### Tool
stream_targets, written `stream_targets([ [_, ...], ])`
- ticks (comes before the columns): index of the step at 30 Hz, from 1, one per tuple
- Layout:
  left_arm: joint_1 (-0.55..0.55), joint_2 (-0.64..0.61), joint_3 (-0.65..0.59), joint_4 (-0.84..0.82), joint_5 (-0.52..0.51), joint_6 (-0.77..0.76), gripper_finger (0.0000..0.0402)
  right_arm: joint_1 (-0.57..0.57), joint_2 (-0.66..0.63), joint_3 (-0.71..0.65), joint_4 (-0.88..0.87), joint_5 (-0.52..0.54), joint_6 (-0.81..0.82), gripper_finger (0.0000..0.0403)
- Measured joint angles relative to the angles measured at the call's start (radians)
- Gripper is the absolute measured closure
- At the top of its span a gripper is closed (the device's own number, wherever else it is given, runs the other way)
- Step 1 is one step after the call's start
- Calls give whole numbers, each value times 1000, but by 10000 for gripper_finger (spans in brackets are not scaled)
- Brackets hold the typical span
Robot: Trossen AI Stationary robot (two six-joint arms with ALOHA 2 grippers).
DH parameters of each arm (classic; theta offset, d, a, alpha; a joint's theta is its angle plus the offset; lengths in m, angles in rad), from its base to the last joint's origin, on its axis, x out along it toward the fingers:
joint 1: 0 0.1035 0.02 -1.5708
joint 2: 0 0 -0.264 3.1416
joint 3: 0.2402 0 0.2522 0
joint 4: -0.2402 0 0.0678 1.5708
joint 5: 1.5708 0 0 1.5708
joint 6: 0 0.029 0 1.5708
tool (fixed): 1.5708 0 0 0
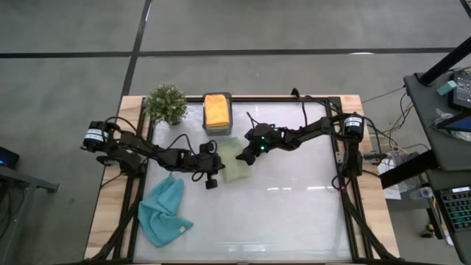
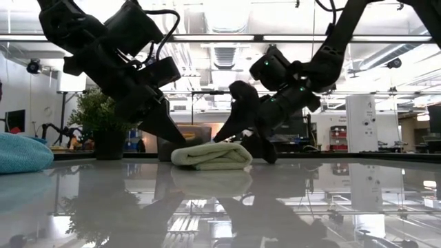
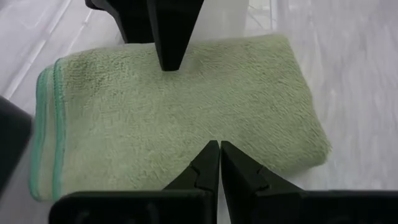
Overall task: Fold microfiber towels
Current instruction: Put the green folded towel into the bin
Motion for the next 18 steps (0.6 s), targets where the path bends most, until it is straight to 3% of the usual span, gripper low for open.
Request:
stream_targets([
  [6,0,0,-12,26,0,0,400,2,15,11,8,-4,-4,244],
  [10,0,0,-16,44,2,-1,400,3,20,11,12,2,0,281],
  [14,5,0,-28,44,3,-2,400,2,20,12,14,0,29,281],
  [18,14,0,-44,48,4,-24,400,2,20,12,12,-1,47,250],
])
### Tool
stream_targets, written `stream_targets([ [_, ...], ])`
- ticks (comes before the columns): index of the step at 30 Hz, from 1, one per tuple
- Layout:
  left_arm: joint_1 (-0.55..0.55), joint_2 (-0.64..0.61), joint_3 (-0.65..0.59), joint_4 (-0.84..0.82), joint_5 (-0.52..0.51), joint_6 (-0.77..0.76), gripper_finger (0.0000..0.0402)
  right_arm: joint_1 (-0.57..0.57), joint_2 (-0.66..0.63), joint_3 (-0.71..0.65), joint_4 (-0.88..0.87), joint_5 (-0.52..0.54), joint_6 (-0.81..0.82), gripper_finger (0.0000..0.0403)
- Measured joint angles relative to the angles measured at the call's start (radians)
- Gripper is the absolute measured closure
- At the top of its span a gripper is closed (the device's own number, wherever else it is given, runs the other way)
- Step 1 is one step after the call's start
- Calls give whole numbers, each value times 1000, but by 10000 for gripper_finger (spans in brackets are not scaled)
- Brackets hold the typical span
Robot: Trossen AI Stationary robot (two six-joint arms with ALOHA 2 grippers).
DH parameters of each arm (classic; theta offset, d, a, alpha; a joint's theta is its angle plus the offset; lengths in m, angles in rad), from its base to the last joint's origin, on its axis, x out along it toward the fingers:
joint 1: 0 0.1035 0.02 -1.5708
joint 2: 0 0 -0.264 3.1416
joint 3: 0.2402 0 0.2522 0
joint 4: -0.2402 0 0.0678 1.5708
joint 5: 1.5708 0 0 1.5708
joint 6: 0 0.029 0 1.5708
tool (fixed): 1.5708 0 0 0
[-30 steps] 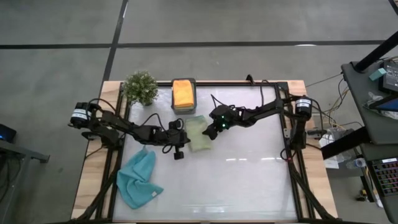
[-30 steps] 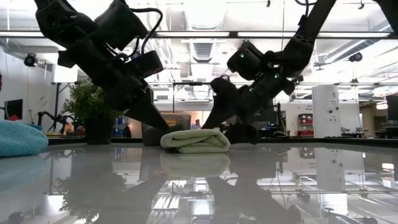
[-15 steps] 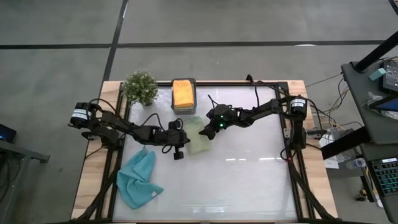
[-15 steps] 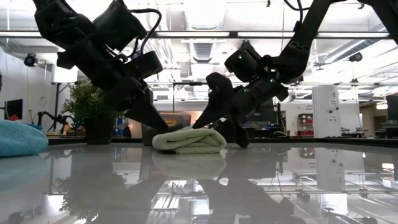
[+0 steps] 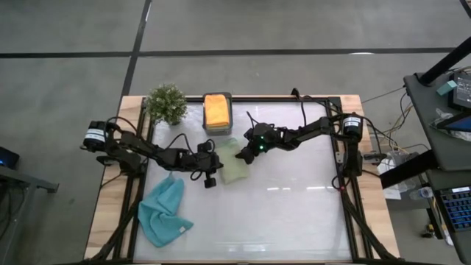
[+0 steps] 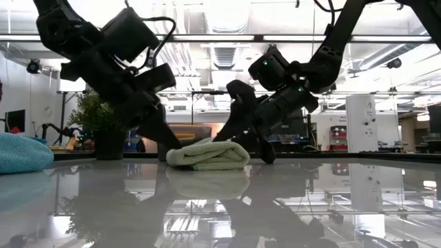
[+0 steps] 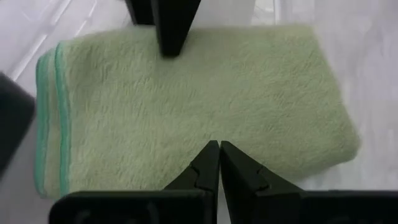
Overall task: Fold microfiber towels
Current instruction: Put the green folded towel into the bin
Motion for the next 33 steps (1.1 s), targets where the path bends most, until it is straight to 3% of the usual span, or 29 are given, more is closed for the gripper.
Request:
stream_targets([
  [11,28,62,-13,25,0,0,400,-3,1,2,8,-50,40,143],
  [17,36,100,-7,96,2,35,400,5,1,2,11,-52,61,119],
  [24,43,101,-6,108,16,49,400,22,3,-1,37,-53,52,133],
  [33,43,101,-6,109,24,50,400,35,41,-1,105,-31,56,215],
])
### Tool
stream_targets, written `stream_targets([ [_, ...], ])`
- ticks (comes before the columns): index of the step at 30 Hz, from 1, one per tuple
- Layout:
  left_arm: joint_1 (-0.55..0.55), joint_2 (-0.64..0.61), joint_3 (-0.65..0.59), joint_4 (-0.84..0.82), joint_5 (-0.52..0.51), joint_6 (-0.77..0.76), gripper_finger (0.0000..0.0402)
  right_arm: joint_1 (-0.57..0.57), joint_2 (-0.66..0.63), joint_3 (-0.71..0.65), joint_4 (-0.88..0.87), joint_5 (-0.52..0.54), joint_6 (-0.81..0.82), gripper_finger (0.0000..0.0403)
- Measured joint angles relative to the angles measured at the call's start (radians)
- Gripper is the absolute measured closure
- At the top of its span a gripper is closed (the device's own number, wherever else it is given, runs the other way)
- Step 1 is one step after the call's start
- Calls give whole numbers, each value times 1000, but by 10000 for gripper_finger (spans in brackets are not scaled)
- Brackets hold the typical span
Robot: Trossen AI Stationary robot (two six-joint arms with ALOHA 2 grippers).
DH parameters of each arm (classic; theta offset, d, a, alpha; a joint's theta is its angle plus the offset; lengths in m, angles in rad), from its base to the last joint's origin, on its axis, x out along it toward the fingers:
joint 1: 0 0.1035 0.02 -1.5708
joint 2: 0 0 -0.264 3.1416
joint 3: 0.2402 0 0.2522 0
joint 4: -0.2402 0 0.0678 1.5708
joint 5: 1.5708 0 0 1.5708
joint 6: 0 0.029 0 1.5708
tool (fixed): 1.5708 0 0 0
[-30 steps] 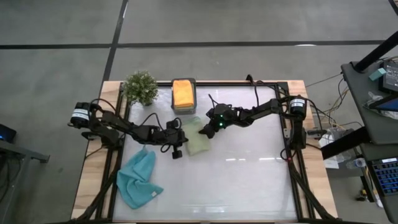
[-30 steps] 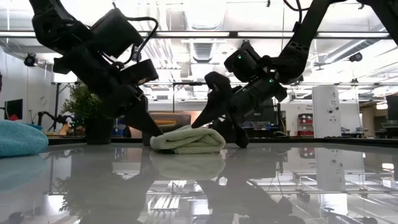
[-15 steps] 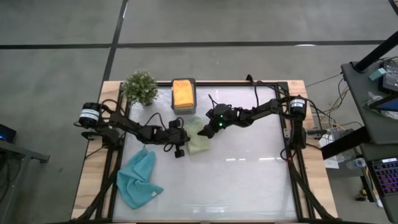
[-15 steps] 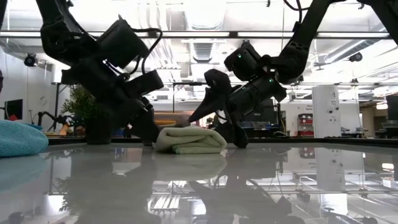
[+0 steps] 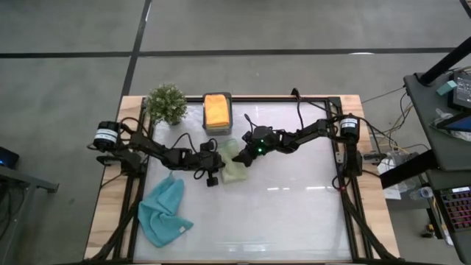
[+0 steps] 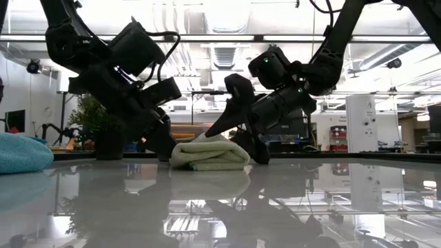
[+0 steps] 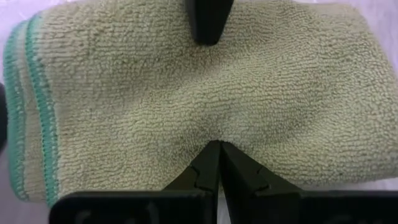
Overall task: Fold microfiber towels
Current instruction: Put the green folded towel into the bin
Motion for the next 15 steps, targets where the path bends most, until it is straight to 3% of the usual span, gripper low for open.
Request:
stream_targets([
  [10,0,0,0,0,0,7,400,-2,47,0,73,-3,-5,376],
  [15,0,-33,0,-22,0,10,400,-9,-14,-1,19,-2,-45,386],
])
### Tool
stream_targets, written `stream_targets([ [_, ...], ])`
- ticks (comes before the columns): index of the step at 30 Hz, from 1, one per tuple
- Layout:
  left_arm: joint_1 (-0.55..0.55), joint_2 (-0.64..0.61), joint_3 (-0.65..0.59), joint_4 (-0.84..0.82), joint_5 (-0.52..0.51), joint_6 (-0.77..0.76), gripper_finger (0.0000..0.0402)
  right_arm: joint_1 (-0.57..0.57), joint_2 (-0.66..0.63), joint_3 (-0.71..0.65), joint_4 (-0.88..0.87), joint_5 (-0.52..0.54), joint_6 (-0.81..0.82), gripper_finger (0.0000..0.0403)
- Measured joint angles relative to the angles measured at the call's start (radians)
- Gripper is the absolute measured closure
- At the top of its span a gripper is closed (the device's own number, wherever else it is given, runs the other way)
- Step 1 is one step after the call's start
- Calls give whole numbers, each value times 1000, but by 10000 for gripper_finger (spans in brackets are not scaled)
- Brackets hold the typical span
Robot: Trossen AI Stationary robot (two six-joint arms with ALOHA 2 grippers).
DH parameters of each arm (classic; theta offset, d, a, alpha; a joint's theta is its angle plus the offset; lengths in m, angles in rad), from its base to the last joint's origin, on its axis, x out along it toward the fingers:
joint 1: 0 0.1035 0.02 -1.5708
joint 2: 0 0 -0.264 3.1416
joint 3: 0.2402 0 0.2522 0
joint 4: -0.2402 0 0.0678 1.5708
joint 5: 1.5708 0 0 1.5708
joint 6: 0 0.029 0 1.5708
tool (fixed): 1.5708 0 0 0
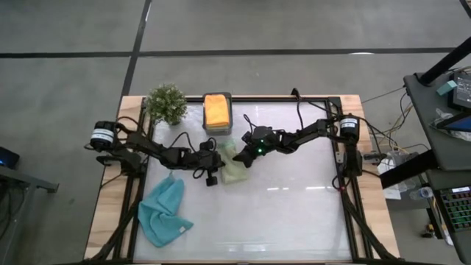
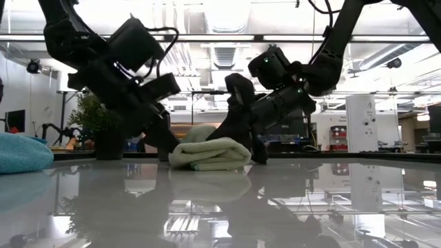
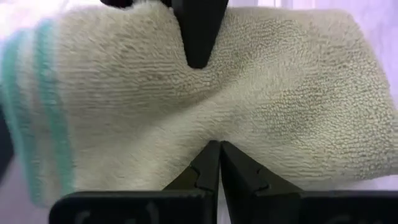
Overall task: Fold microfiber towels
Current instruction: Put the green folded towel into the bin
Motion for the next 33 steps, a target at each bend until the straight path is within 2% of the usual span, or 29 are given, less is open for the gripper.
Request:
stream_targets([
  [8,0,-168,0,-139,-6,100,400,-39,-120,-3,-47,2,-34,388],
  [13,0,-331,0,-206,-82,192,400,-63,-156,15,-50,4,-40,389],
  [23,0,-663,0,-189,-285,440,400,-84,-153,187,-46,-32,-66,390],
  [29,1,-782,0,-133,-314,537,400,-118,-153,306,-64,-2,-115,390],
  [33,2,-813,0,-65,-318,601,400,-134,-153,365,-101,60,-169,390],
])
